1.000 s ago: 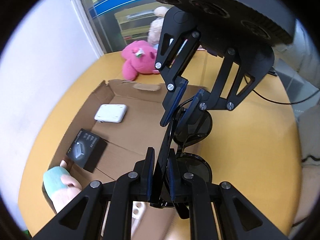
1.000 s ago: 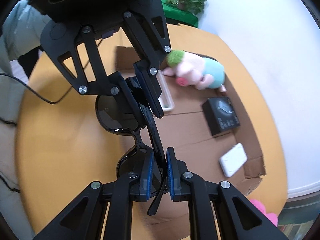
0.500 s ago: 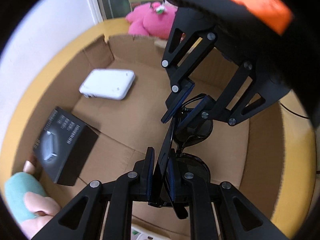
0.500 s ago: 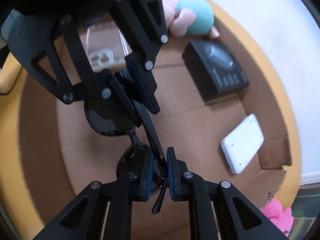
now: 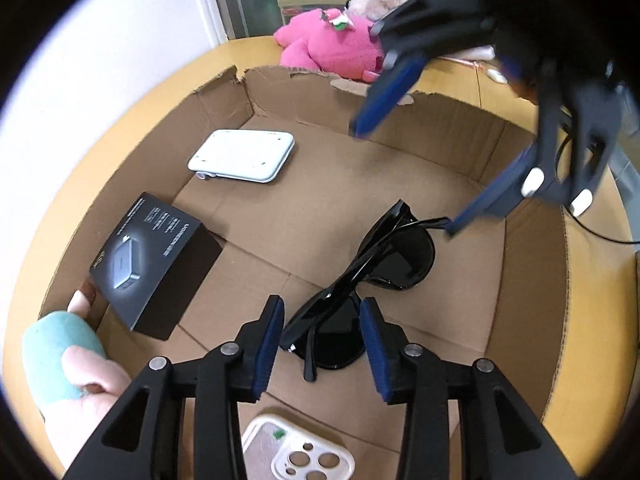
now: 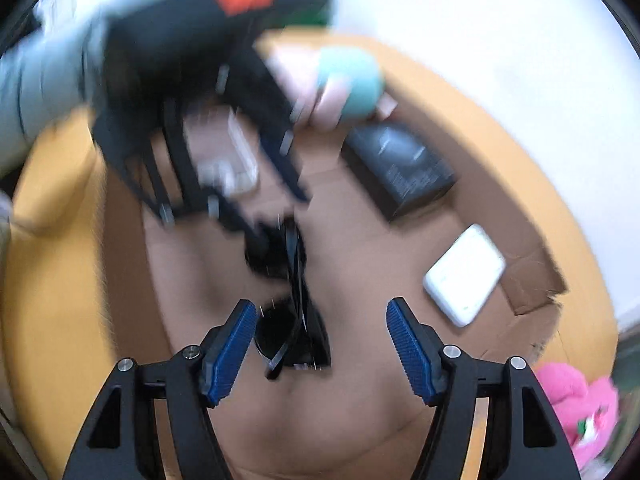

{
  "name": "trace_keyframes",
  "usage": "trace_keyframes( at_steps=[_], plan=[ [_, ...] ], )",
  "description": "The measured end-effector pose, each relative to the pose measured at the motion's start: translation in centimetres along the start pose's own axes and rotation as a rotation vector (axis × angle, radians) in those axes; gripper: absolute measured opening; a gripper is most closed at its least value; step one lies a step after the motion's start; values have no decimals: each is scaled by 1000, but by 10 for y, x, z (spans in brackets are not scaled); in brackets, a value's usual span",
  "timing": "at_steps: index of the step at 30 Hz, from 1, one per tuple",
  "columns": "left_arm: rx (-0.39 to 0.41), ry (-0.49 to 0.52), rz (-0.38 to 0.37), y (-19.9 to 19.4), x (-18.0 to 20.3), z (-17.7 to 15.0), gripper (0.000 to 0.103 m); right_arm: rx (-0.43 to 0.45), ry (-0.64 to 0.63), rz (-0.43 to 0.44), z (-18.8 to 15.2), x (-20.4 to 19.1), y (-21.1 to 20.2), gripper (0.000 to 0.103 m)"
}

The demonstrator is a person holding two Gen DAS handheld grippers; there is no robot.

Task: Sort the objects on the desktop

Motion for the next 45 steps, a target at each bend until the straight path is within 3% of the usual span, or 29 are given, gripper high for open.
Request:
trace_keyframes(
  at_steps=[1, 3, 5, 9, 14, 16, 17, 18, 19, 23, 28, 33, 37, 45],
  plan=[
    [6, -4, 2, -3, 1, -1, 39, 34, 59, 6, 3, 4, -11, 61],
    [22, -21, 8, -11, 2, -4, 39, 74, 143, 16, 10, 9, -22, 37],
    [53, -49, 23, -21, 4, -5, 39, 93, 204, 6, 11, 6, -30, 31],
    [148, -123, 63, -57, 21, -13, 39, 103, 315, -28, 2, -7, -37, 26],
    [304, -241, 185, -107, 57, -32, 71, 153, 520, -94, -23, -23, -50, 27],
    [362, -282, 217, -120, 71, -42, 71, 182, 610, -127, -32, -29, -59, 34],
    [396, -316, 241, -128, 80, -48, 72, 196, 657, -138, -36, -35, -67, 50],
    [423, -347, 259, -132, 86, -53, 73, 204, 692, -154, -39, -42, -73, 74],
    [451, -373, 270, -135, 90, -57, 75, 208, 701, -181, -40, -49, -78, 84],
    [596, -512, 364, -153, 119, -76, 79, 227, 687, -322, -34, -86, -100, 103],
    [678, -638, 514, -164, 140, -87, 84, 229, 668, -441, -24, -123, -115, 103],
    [652, -739, 610, -160, 148, -100, 87, 185, 711, -460, -31, -136, -118, 103],
    [618, -796, 613, -155, 153, -107, 87, 172, 757, -474, -41, -137, -125, 103],
    [580, -747, 544, -145, 163, -99, 90, 140, 776, -487, -53, -134, -131, 103]
  ],
)
Point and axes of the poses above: each gripper's, at about its wrist camera, not at the fingertips, and y roughly the way its jaws point, x to its right, z to its top, the point moved 3 cm from there along y, roughly the way its jaws point, and after that the axes turned 12 degrees about -z, right-handed, at the moved point
